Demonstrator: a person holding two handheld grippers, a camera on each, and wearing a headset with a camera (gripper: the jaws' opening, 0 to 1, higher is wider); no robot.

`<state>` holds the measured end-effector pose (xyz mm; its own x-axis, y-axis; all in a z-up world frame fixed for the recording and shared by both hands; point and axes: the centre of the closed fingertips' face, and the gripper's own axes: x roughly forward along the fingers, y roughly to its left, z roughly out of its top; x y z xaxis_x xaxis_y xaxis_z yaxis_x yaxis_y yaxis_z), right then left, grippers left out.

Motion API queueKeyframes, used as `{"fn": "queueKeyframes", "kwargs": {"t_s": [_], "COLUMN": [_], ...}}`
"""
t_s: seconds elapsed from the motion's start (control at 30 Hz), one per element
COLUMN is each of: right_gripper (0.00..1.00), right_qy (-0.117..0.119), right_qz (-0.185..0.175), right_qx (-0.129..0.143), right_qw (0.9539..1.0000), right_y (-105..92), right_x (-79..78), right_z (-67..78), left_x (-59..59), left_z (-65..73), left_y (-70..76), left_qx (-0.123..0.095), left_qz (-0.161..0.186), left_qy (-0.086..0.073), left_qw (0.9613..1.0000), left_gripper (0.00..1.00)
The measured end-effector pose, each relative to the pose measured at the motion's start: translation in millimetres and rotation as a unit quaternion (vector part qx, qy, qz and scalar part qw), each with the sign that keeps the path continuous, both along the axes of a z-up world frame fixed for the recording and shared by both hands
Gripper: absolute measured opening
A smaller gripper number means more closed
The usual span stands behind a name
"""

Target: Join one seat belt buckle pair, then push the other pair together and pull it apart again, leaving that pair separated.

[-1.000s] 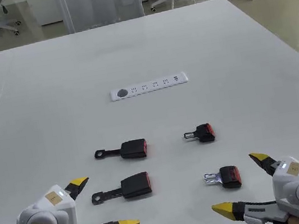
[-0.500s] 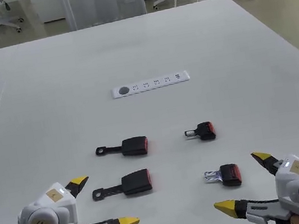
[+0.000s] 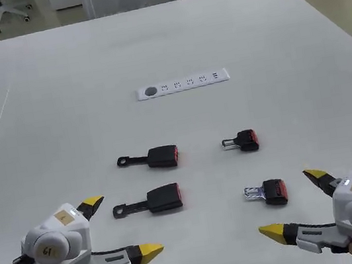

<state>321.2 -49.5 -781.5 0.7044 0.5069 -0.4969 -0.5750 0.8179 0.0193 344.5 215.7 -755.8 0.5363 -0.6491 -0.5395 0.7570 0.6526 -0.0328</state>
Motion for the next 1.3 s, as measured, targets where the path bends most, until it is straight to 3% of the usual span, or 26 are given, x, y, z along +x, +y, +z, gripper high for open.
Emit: {"fn": "queueKeyframes", "kwargs": {"t_s": [0.5, 1.3], "right_gripper": [0.97, 0.97], "right_qy": [0.008, 0.016], "right_qz": [0.015, 0.032], "right_qx": [-0.002, -0.012], "right_qw": [0.9998, 0.9993], "right_y": [1.0, -4.3], "right_x": [-5.2, -12.5], "right_z": [-5.4, -6.3], "left_x": [-3.4, -8.2], "left_z": [-0.2, -5.6], "left_y": [-0.3, -5.5], "left_qx": [0.000, 0.022], "left_qz": [0.000, -0.026], "left_qy": [0.003, -0.001], "left_qw": [1.0000, 0.9994], "left_gripper": [1.00, 1.00]}}
